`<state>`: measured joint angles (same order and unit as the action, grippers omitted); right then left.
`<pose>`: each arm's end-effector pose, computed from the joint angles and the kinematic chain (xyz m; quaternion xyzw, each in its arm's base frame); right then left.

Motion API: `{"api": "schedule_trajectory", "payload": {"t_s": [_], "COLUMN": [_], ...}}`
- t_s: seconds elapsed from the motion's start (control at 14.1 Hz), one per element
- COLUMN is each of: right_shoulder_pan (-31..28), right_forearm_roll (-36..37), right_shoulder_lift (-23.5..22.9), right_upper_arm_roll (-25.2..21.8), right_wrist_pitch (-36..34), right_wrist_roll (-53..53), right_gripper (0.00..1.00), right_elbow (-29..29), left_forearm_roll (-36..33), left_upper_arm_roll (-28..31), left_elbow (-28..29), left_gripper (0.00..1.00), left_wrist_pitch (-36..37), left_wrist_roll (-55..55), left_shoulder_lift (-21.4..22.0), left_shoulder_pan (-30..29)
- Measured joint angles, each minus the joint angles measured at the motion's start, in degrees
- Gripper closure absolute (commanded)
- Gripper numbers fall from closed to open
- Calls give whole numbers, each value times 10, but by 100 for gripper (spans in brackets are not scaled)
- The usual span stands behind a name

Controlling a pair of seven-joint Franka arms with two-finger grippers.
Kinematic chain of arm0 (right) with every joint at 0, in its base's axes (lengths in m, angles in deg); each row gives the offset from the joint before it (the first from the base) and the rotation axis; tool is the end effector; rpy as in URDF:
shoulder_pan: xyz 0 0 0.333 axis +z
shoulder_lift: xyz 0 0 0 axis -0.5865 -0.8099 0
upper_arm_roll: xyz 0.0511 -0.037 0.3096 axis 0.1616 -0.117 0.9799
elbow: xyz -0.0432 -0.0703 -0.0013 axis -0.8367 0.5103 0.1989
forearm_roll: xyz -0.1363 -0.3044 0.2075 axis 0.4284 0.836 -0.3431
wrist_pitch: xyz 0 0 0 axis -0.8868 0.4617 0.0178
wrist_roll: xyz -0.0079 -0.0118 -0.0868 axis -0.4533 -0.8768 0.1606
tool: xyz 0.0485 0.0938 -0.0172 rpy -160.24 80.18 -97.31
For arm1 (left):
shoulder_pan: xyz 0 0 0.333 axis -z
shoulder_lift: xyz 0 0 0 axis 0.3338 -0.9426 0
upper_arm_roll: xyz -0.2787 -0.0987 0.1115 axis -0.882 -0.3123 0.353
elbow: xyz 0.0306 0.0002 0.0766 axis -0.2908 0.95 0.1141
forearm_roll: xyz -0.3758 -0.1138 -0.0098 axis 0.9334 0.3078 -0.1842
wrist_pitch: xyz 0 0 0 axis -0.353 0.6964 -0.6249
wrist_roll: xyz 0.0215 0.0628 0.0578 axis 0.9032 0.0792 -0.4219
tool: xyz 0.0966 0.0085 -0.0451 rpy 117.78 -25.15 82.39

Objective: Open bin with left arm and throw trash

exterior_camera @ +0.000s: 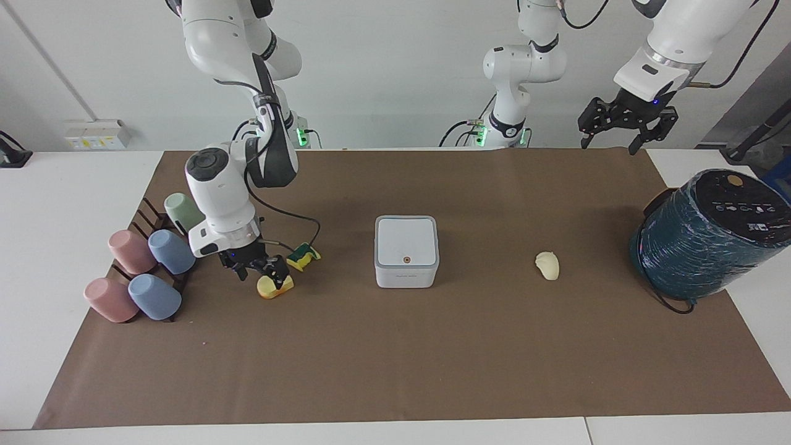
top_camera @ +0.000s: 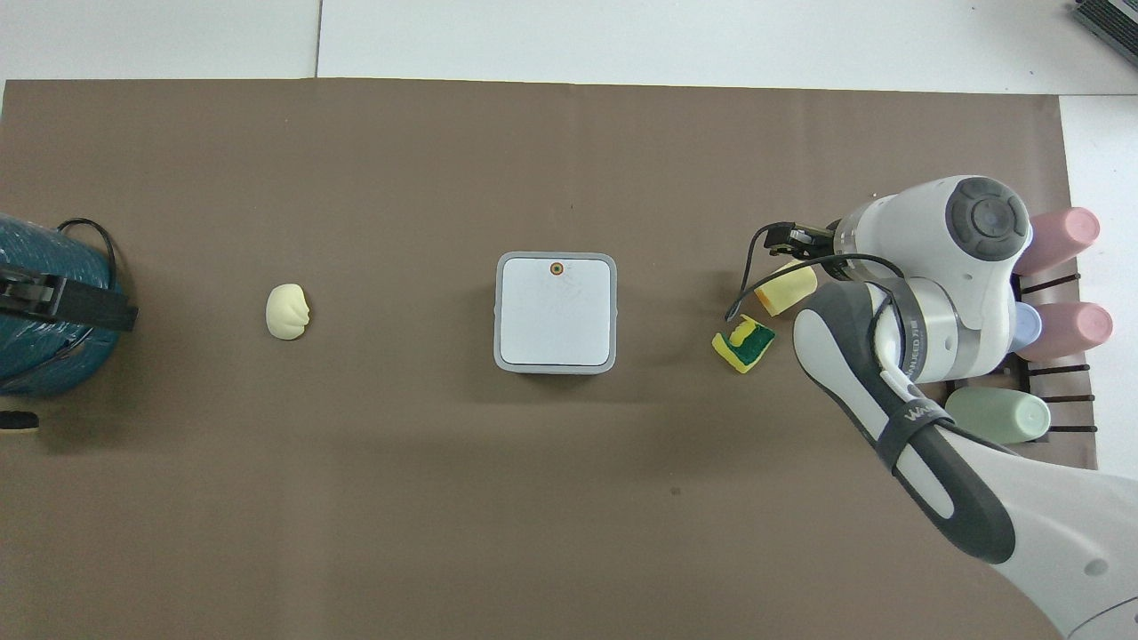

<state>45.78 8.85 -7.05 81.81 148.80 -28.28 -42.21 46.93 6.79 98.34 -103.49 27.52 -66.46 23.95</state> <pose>0.6272 0.0697 0.3341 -0.9834 0.1652 -0.0717 0.0236 0.5270 -0.0445 0.6578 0.9927 -0.1199 -0.0077 0.0071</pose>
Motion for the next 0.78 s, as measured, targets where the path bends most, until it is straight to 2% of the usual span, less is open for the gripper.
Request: {"api": "schedule_trajectory", "payload": {"t_s": [0.71, 0.78], "right_shoulder_pan": [0, 0], "right_forearm_roll": [-2, -4], "right_shoulder_lift": [-5, -8], "right_upper_arm_roll": [-1, -1], "right_wrist_pitch": [40, 43], "right_wrist_roll": [-2, -3], "right_gripper": [0, 4], "right_elbow": [-51, -52], "left_forearm_roll": [0, 0], "left_upper_arm_roll": [0, 0], "left_elbow": [-5, -5], "left_gripper": [0, 0], "left_wrist_pitch": [0, 0], "left_wrist_roll": [0, 0], "left_shoulder_lift": [0, 0], "left_shoulder_pan": [-9, -10]}}
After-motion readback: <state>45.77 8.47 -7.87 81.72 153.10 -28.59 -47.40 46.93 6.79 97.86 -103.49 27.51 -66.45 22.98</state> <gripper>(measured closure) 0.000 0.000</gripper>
